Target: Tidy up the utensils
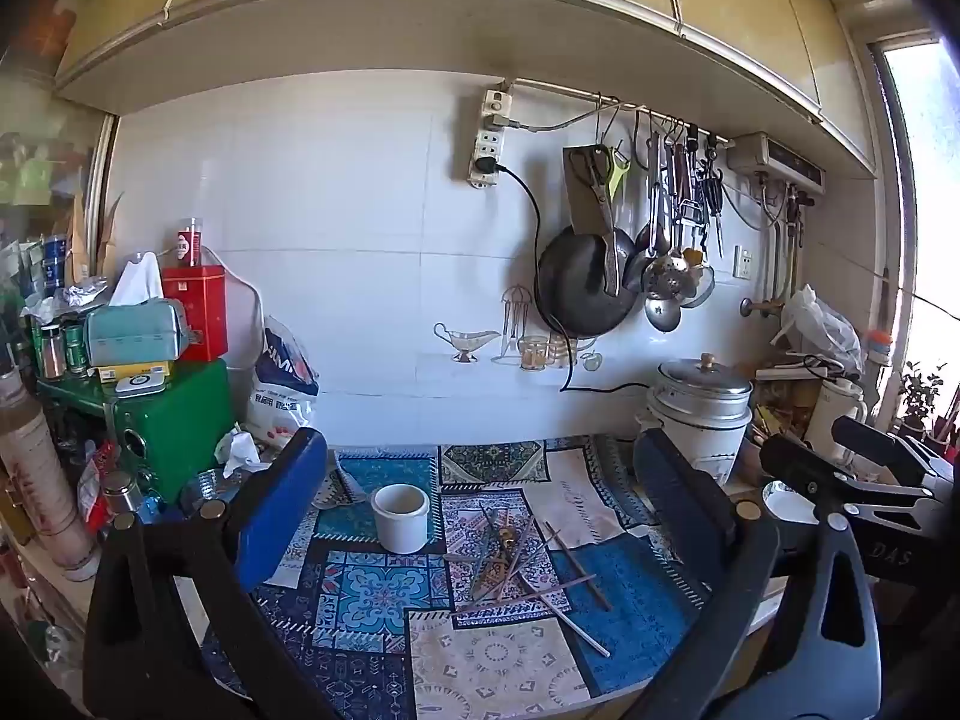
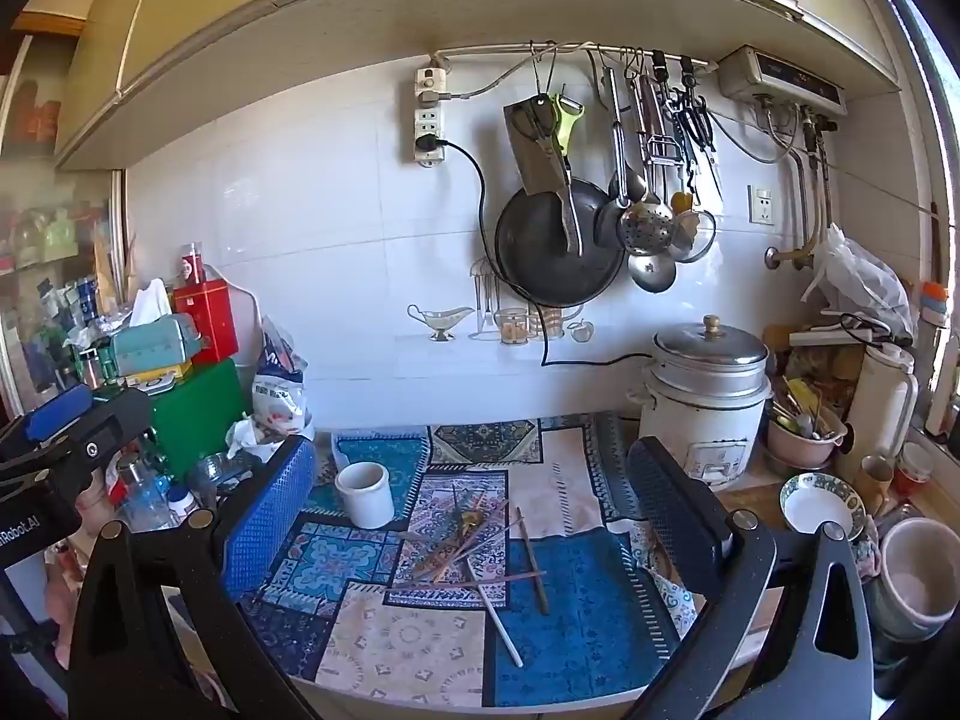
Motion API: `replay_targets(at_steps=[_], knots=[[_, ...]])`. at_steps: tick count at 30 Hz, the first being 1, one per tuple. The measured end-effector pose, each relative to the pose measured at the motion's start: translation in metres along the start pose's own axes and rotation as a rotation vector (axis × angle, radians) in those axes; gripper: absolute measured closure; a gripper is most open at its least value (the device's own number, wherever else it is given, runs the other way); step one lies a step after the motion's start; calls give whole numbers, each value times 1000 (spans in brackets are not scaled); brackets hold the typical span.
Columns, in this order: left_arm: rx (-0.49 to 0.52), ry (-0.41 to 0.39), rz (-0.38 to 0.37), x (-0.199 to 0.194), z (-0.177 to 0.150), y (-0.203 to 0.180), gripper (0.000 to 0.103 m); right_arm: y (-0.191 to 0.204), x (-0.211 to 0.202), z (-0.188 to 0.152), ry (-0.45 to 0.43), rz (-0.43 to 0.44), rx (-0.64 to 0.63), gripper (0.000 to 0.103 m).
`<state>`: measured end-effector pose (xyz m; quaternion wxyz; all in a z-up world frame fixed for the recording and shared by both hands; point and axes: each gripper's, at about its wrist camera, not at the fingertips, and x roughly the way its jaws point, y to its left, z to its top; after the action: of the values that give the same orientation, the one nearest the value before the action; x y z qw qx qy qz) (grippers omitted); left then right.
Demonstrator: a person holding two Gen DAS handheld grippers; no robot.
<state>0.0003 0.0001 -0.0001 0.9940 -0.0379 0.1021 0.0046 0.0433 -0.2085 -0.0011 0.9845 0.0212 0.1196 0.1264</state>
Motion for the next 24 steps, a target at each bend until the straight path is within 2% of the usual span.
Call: replay_targets(at_steps=[24], knots=[[22, -9, 1, 6, 2, -4, 0, -1, 5, 2, 8, 8, 0, 0]])
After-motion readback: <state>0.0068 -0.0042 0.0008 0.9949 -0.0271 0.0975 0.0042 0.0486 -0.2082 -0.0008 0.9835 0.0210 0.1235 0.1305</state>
